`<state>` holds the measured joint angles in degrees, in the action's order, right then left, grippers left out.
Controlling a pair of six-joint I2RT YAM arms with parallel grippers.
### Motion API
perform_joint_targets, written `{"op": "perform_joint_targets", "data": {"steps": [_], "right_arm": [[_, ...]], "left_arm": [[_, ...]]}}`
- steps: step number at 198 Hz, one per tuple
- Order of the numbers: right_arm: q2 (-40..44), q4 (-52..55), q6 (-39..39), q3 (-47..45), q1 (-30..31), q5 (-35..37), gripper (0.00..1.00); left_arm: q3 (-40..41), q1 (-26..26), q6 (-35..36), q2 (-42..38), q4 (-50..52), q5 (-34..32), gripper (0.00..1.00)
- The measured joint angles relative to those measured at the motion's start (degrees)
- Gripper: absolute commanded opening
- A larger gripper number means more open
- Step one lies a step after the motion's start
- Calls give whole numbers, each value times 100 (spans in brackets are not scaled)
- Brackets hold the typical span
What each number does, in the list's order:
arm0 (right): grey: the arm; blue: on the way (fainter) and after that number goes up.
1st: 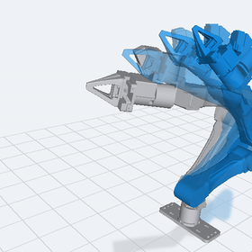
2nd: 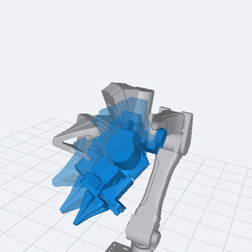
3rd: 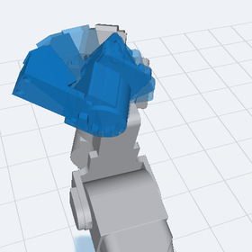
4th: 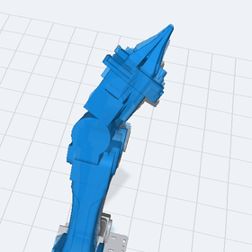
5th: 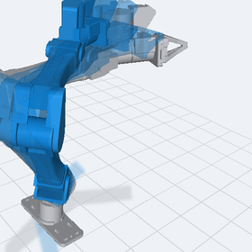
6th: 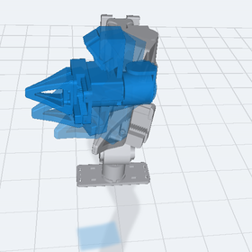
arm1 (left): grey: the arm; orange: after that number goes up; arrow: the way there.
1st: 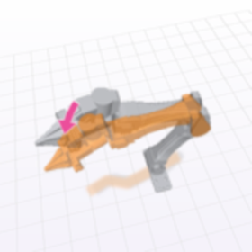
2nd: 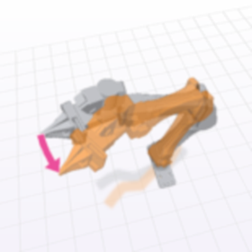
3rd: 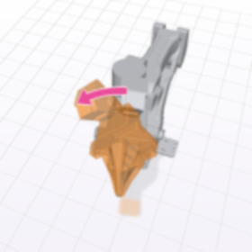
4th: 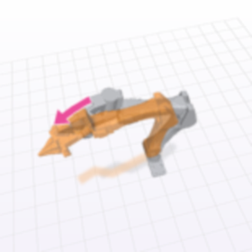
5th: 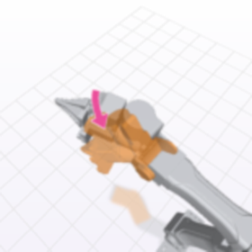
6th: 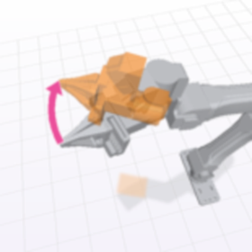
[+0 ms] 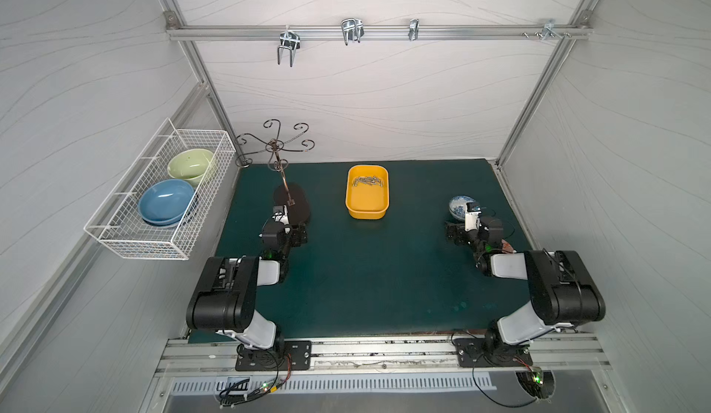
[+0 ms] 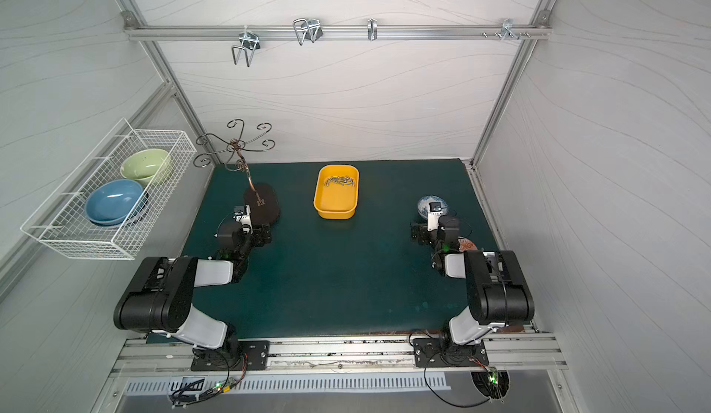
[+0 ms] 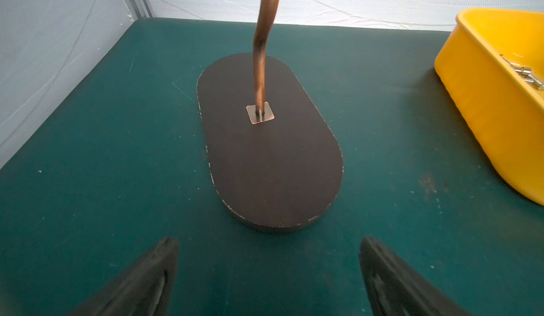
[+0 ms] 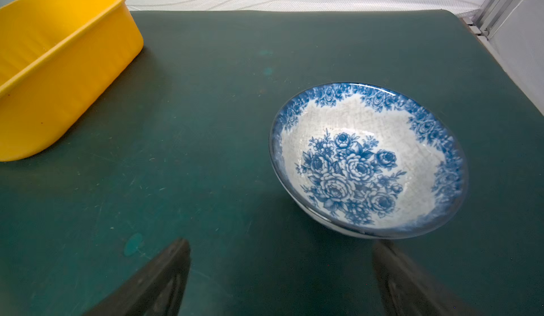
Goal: Take out the screws from the storage box
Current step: Move the storage box to the center of the board.
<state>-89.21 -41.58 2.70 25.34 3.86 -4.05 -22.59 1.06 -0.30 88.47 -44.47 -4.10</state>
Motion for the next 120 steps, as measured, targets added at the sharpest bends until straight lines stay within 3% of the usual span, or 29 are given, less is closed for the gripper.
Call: {"op": "perform_joint_targets", "data": {"steps": [120], "right_arm": [[-2, -2, -76, 0, -13, -138, 99]], "left_arm": [[-11, 157, -107, 9, 0, 260, 100]]}}
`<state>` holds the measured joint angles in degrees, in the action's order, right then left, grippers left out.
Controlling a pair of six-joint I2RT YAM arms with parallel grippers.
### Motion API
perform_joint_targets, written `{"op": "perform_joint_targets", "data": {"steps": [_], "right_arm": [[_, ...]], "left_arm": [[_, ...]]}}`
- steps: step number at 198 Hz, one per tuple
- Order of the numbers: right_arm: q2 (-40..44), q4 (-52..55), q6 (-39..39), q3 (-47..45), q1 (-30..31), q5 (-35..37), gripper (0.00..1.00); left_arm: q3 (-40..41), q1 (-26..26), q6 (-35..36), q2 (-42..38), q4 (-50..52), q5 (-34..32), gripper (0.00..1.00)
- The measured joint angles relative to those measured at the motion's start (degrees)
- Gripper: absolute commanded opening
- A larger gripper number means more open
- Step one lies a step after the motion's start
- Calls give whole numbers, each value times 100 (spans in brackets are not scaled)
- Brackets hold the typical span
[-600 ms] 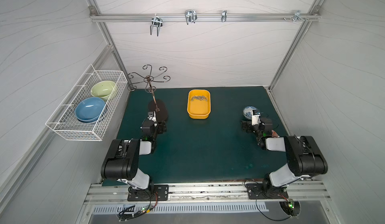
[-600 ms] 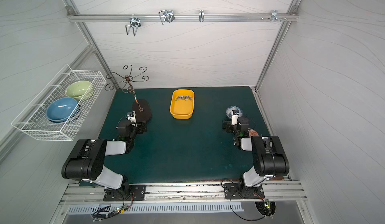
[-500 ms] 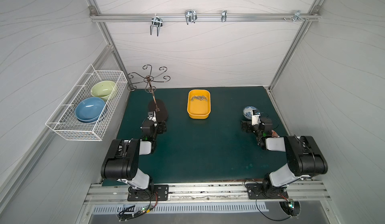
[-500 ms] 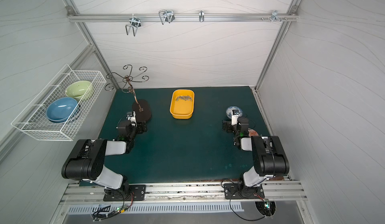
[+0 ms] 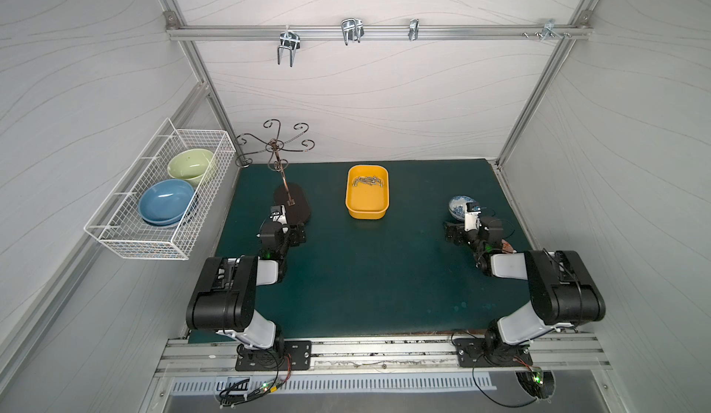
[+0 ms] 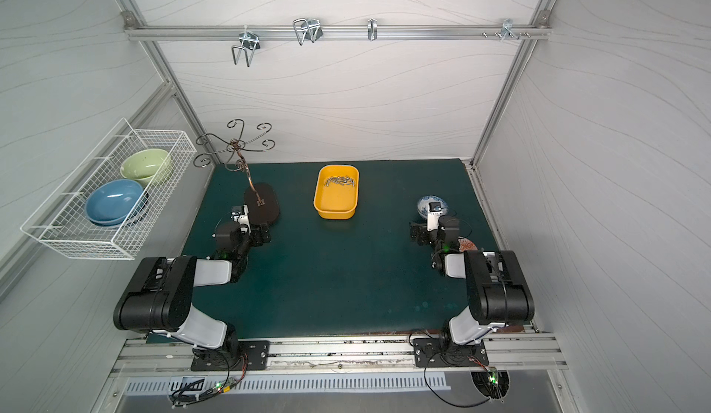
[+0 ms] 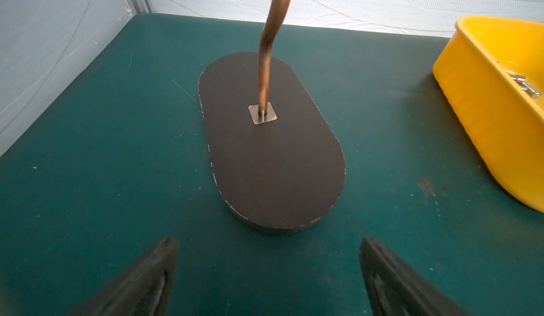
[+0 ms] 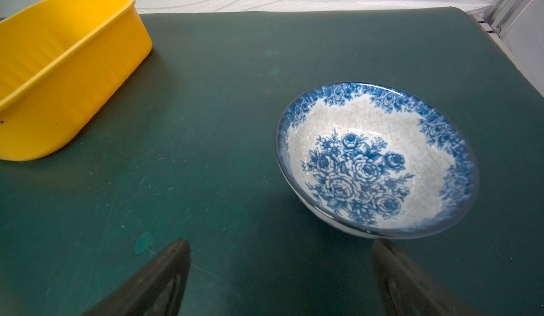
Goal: Take out the screws from the storage box
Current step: Move the storage box to the center of the board.
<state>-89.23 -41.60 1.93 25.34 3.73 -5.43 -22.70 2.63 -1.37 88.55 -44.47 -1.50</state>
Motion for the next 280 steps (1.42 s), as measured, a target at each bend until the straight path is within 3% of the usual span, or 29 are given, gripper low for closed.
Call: {"op": "perform_joint_targets", "data": {"steps": [48, 74, 129, 149, 181, 208, 224, 236, 280], "right_arm": [[2, 2, -13, 0, 4, 31, 99], [310, 787, -20, 278, 321, 664, 99], [1008, 2199, -46, 1327, 1023, 1248, 99], [1287, 2798, -109, 1519, 1088, 997, 99], [1585, 3604, -431, 2192, 1152, 227, 99], [1773, 3945, -979, 2726, 1128, -896, 99], [1639, 4286, -968, 3161, 1167, -1746, 99], [1491, 4649, -809, 3521, 1364, -1875, 99], [1134, 5635, 424, 4142, 3318, -763, 95]], "left_arm": [[0, 0, -4, 0, 0, 22, 100], [-105, -31, 4, -52, 289, -17, 100], [-918, -205, -527, -1156, 2103, -1211, 100], [-1115, -205, -820, -1580, 2883, -1576, 100], [-1631, -221, -1847, -2579, 4813, -2262, 100], [-1727, -402, -2721, -3766, 5528, -2844, 100], [-1731, -459, -3040, -4170, 5834, -2481, 100], [-1904, -461, -3309, -4210, 6262, -2085, 100], [-3119, -240, -3915, -4096, 8255, 81, 99]]}}
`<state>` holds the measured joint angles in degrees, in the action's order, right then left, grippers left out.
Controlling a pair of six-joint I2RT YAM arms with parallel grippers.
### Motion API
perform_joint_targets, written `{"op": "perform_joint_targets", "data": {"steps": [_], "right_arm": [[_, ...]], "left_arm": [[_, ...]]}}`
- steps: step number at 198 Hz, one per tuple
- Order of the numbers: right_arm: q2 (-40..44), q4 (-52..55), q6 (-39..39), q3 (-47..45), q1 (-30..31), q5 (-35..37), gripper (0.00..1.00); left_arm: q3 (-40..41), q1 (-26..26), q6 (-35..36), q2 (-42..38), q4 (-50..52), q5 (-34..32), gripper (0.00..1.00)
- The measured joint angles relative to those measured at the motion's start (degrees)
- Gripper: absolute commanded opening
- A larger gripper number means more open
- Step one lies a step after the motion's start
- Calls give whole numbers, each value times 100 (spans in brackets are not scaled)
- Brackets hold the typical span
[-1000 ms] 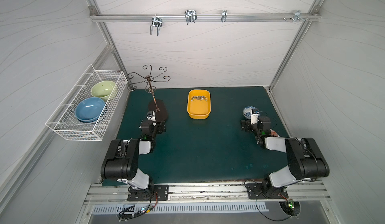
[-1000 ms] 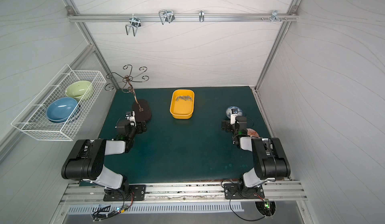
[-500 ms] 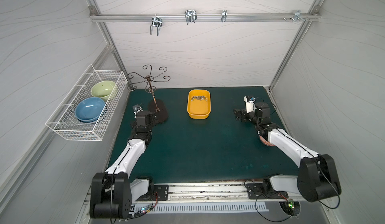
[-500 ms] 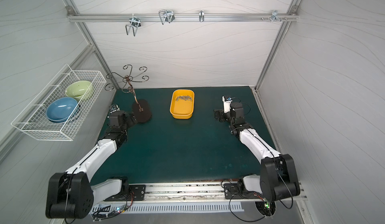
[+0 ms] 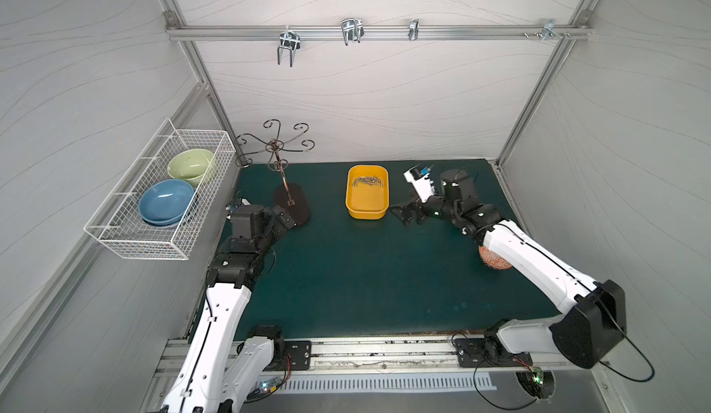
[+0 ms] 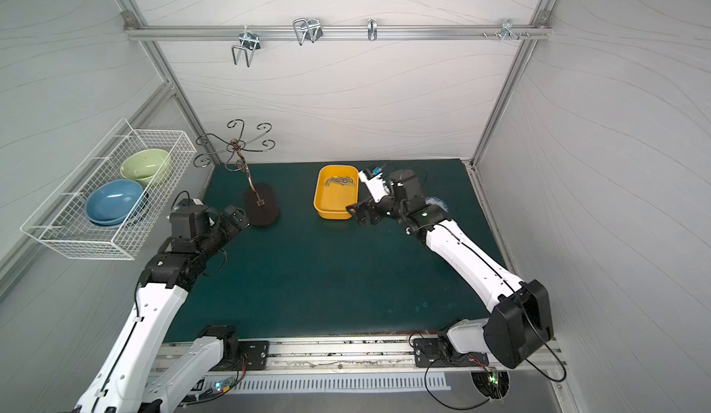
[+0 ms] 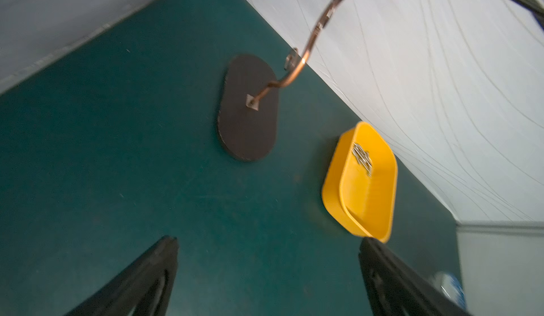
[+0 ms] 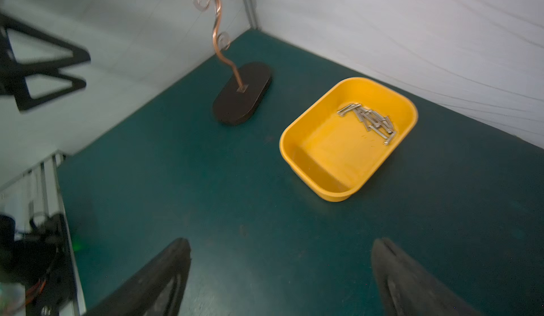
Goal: Take out the screws from the storage box
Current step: Move the storage box to the center of the board.
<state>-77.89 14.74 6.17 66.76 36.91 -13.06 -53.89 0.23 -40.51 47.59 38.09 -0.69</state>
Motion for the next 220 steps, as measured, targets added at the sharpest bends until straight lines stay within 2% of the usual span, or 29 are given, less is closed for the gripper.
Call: {"op": "perform_joint_targets", "data": {"steps": [19, 42, 63, 83, 102, 127, 169, 220], "right_arm": [[-249, 212, 514, 70, 608, 404, 93], [-739, 533, 986, 278, 885, 686, 90], [-1388, 844, 1296, 737, 909, 857, 88], [-2020, 1141, 1554, 1303, 909, 1067, 84], [-2605, 1377, 1770, 1875, 876, 1217, 84], [-3209, 1650, 1965, 2468, 791, 1259, 85], [-4050, 2087, 2221, 3477, 621, 1292, 82], [-4776, 2597, 2439, 4454, 592, 1283, 69]], "left_arm": [[-170, 328, 28, -247, 407, 756, 99], [-76, 516, 219, -264, 581, 1696, 99], [116, 752, 483, 476, 533, 2712, 99], [693, 1329, 525, 1327, 129, 3825, 99], [1150, 1797, 522, 1801, 74, 4474, 99], [1202, 1930, 525, 1679, 31, 4802, 99], [1150, 1930, 564, 1021, 24, 4784, 99], [1150, 1930, 588, 1191, 48, 4787, 99]]}}
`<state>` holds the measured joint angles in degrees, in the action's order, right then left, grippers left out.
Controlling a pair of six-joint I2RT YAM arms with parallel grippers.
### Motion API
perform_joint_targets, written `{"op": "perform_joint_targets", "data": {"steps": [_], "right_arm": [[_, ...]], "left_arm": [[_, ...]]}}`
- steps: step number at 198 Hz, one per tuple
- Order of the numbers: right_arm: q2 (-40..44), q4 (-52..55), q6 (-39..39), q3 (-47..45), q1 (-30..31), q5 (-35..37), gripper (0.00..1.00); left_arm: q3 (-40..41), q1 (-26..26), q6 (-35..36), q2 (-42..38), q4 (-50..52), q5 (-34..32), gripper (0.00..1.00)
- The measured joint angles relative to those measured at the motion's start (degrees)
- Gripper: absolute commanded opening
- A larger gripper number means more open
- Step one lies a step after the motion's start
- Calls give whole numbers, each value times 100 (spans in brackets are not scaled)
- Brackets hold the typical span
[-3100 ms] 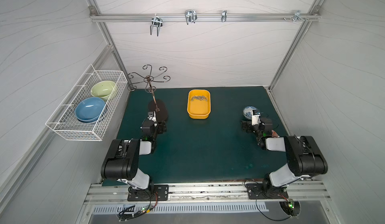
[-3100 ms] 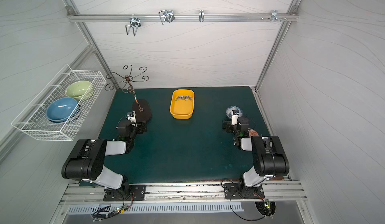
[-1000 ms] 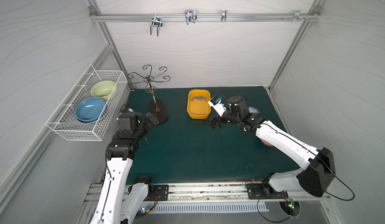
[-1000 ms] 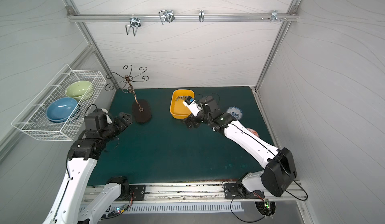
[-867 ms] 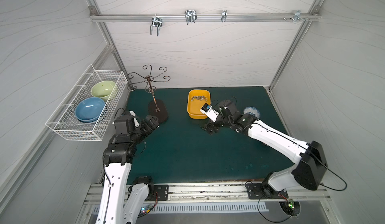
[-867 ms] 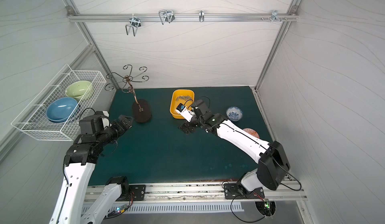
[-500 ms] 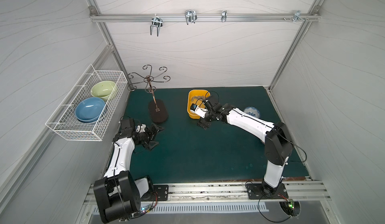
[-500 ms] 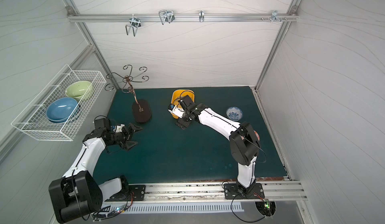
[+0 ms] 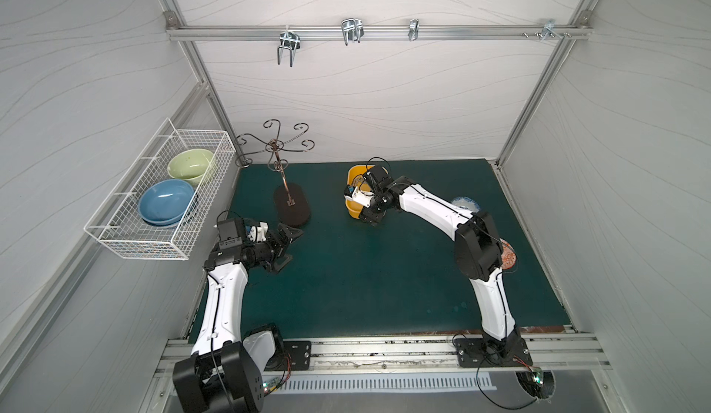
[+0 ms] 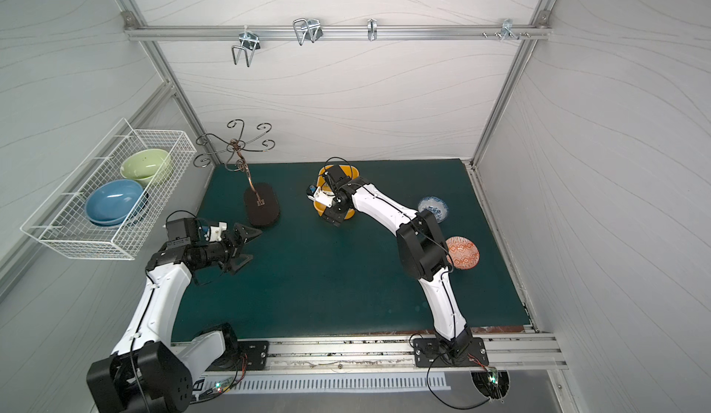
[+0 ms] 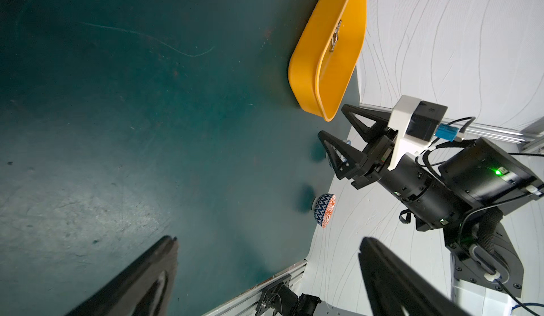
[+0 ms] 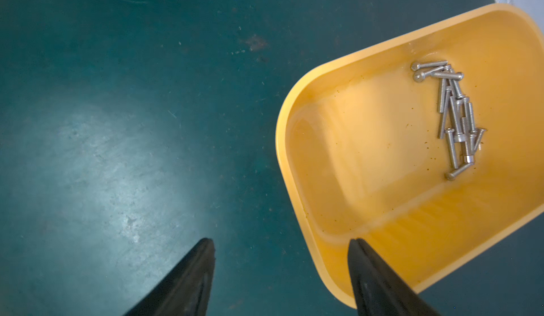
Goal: Take out the screws from the storage box
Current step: Move the storage box to the center of the board.
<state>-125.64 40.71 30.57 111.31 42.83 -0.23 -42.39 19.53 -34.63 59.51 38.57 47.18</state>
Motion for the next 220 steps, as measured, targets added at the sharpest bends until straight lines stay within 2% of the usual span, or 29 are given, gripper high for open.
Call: {"op": "perform_joint_targets", "data": {"steps": [57, 101, 128, 150, 171, 220], "right_arm": [[-424, 562, 236, 553, 0, -11, 61], [-883, 907, 382, 977, 0, 90, 59], [-1093, 1073, 487, 1252, 0, 188, 45], [-1115, 1152, 540, 1346, -4, 195, 24], [-1115, 1204, 638, 1368, 0, 188, 1], [-1113, 1270, 730, 1377, 57, 297, 0]], "left_arm": [[0, 0, 0, 11, 0, 0, 99], [0, 11, 0, 11, 2, 0, 99], [0, 17, 2, 11, 0, 0, 99], [0, 20, 2, 11, 2, 0, 99], [0, 20, 4, 13, 4, 0, 99], [0, 20, 7, 28, 4, 0, 99]]}}
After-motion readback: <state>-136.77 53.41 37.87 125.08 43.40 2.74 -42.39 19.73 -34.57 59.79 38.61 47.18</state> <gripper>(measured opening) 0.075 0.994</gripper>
